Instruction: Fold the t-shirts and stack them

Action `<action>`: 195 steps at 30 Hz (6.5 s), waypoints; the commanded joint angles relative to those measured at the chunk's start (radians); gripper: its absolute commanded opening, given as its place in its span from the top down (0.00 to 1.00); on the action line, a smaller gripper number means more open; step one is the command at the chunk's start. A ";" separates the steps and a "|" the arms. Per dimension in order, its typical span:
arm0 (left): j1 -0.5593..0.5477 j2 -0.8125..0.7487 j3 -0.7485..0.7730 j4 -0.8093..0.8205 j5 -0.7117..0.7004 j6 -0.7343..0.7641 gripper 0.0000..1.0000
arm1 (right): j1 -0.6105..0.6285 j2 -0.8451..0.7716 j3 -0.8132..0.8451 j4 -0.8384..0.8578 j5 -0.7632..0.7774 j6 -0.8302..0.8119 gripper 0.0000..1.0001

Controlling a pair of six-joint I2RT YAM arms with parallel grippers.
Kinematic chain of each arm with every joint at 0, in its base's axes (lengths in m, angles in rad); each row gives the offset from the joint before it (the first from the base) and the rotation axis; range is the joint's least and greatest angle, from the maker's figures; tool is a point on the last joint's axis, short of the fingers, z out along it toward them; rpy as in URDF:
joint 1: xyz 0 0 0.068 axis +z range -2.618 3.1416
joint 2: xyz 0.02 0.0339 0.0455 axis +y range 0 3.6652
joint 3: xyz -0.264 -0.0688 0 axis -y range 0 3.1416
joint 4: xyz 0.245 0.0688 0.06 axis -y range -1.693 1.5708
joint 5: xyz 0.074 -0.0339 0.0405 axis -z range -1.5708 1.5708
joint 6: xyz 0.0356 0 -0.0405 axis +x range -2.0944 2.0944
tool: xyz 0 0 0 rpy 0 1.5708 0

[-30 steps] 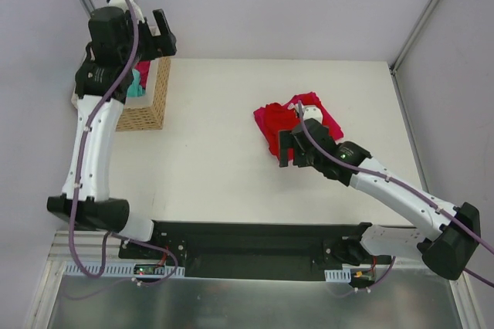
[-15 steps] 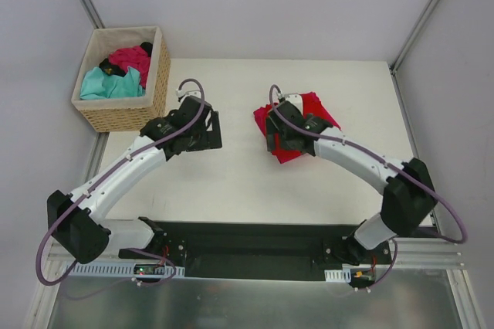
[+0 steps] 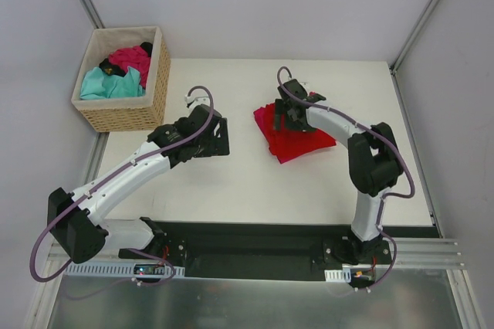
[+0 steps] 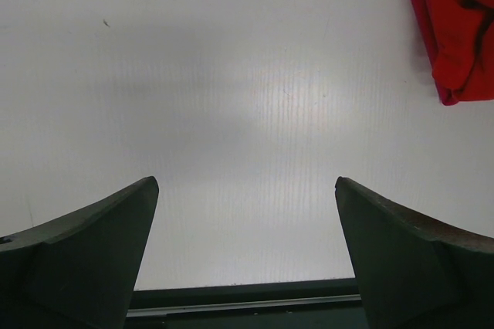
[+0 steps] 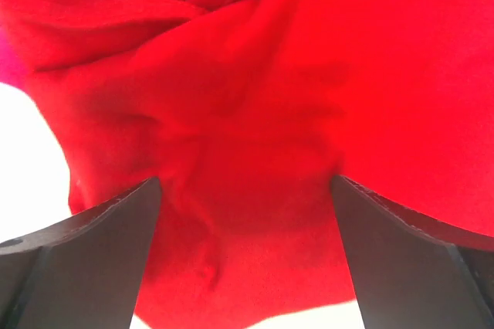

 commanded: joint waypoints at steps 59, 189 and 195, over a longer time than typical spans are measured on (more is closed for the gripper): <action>-0.003 -0.010 0.038 0.025 -0.046 0.065 0.01 | -0.377 0.065 0.525 -0.103 -0.219 -0.065 0.04; -0.006 -0.168 -0.052 0.034 0.020 0.097 0.01 | -0.769 0.095 0.112 -0.356 0.291 0.205 0.04; -0.006 -0.181 -0.061 0.037 0.007 0.099 0.01 | -0.772 0.181 0.226 -0.410 0.314 0.237 0.04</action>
